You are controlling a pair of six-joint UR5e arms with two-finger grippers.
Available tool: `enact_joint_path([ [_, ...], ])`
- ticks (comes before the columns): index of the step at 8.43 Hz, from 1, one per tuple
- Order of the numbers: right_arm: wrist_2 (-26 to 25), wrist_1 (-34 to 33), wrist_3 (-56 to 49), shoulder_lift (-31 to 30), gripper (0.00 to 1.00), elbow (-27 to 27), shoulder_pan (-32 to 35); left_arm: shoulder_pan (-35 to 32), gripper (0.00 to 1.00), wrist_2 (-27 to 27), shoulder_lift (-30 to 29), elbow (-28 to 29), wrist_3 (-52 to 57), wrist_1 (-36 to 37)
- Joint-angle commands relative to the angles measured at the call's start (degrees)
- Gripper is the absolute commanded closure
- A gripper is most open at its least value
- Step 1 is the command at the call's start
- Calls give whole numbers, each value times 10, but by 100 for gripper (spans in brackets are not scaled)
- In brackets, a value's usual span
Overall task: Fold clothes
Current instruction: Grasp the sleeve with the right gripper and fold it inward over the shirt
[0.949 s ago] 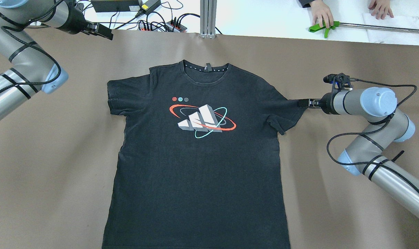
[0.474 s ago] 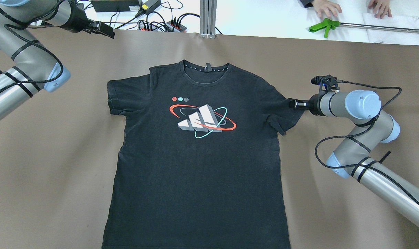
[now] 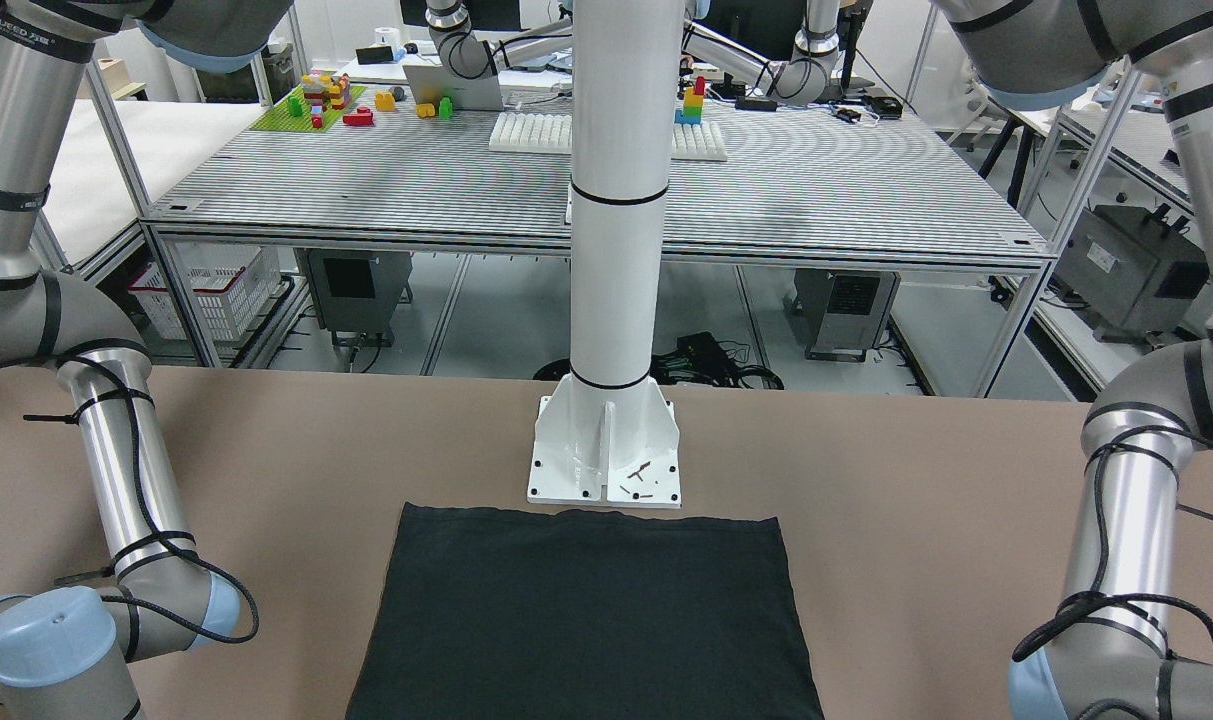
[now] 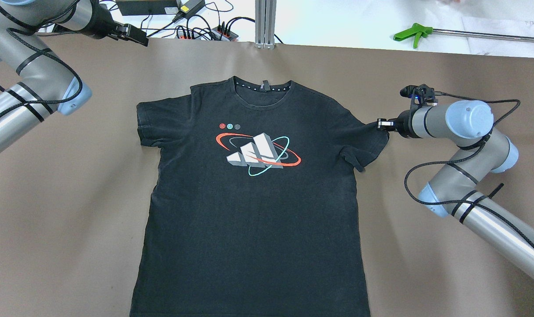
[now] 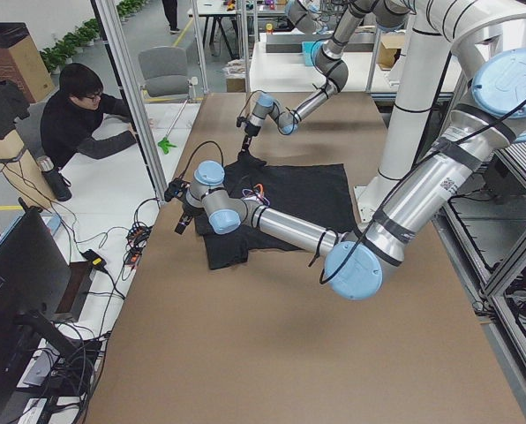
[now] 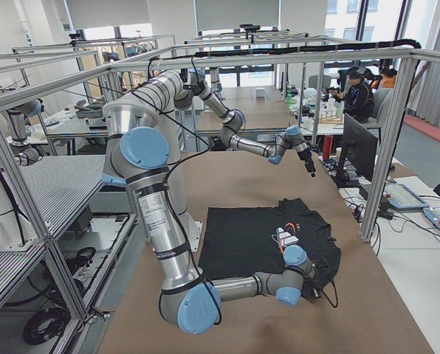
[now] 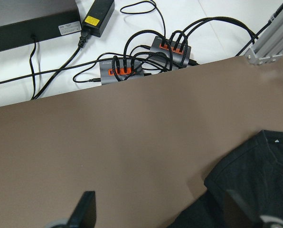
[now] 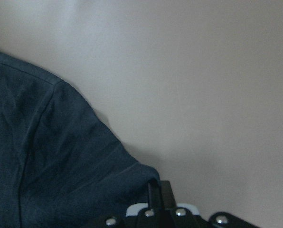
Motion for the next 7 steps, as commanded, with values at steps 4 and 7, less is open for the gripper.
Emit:
enact_joint_path([
  [4,-3,-142,24,77,100,68,-31,1,5,1,-4,4,0,0],
  [7,-141,-197,46,152,100,42,-101,1,6,1,-34,55,7,-2],
])
